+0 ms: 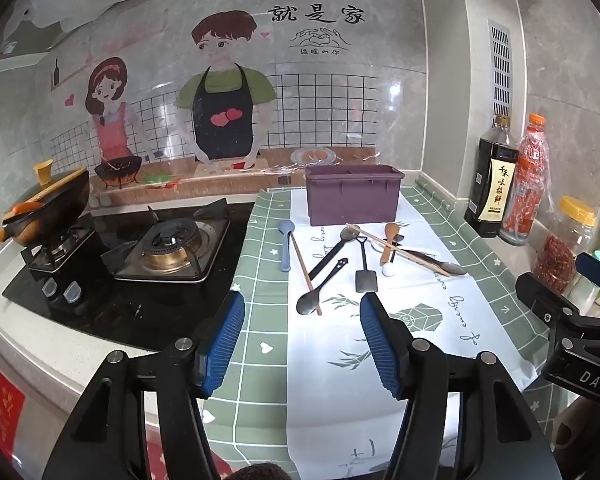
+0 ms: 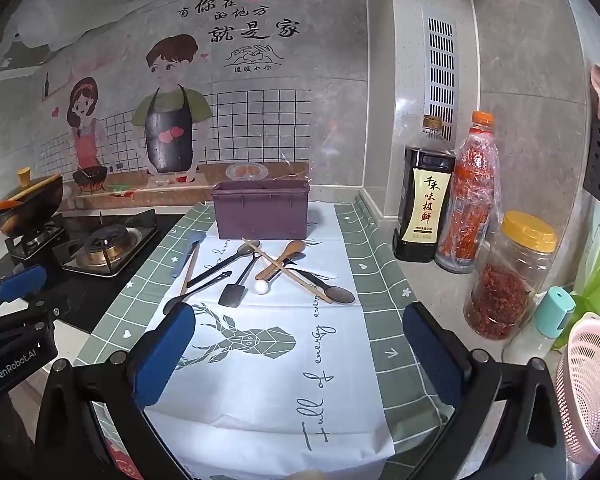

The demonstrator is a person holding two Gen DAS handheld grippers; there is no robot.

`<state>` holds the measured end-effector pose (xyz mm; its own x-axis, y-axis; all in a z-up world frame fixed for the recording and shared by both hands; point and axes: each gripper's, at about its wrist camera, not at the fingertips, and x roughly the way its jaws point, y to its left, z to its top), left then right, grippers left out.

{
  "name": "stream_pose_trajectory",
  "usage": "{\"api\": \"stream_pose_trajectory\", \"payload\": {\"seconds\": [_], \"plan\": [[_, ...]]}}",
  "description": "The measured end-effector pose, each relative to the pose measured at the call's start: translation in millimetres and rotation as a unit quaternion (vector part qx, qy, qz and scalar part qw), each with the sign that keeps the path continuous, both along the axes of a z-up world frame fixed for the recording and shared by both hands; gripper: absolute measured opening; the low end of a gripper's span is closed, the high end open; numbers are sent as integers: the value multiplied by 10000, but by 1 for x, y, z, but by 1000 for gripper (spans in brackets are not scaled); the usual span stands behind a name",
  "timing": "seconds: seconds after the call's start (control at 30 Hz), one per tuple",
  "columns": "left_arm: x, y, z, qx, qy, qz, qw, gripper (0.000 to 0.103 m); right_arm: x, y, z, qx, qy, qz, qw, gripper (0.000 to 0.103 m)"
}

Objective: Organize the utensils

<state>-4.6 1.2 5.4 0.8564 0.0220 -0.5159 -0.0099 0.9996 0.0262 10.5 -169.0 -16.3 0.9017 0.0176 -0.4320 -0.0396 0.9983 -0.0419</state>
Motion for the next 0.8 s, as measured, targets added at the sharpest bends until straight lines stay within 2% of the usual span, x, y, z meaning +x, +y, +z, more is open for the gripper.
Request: {"api": "stream_pose_trajectory", "payload": {"seconds": [0.8], "plan": [[-3, 7, -6, -83, 50, 53, 9999, 61, 1, -2, -10, 96, 167, 51, 9998, 103]]}}
